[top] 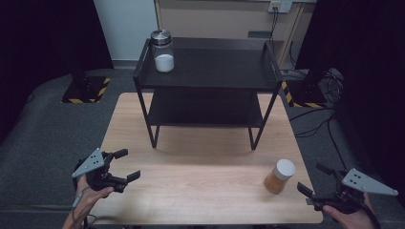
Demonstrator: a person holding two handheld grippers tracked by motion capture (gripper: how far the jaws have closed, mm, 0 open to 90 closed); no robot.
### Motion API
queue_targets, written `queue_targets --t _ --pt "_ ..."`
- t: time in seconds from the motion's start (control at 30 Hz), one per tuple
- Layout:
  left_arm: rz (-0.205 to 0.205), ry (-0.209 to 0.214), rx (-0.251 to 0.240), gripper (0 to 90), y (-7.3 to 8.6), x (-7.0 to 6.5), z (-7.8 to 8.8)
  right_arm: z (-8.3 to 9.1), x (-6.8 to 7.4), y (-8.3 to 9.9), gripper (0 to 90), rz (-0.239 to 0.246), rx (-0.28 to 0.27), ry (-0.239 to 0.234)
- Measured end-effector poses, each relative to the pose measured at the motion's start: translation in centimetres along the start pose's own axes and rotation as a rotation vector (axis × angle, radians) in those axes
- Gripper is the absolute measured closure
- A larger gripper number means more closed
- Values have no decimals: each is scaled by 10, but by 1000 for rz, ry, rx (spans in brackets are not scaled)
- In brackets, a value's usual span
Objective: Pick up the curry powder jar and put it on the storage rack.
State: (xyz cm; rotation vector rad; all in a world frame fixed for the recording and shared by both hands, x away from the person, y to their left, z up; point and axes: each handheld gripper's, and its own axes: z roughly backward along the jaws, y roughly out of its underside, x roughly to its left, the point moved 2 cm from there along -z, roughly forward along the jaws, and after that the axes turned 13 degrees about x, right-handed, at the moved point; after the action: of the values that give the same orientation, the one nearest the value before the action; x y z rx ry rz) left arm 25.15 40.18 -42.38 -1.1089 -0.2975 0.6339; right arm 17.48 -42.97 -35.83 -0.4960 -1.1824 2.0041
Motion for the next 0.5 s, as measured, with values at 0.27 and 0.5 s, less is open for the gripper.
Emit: queue_targets --t 0.27,0.5 --pt "7 4 2 10 1 1 0 20 -19 -21 15 51 20 -35" --pt "9 -3 -2 10 2 -1 2 30 -35 -37 13 69 43 -66"
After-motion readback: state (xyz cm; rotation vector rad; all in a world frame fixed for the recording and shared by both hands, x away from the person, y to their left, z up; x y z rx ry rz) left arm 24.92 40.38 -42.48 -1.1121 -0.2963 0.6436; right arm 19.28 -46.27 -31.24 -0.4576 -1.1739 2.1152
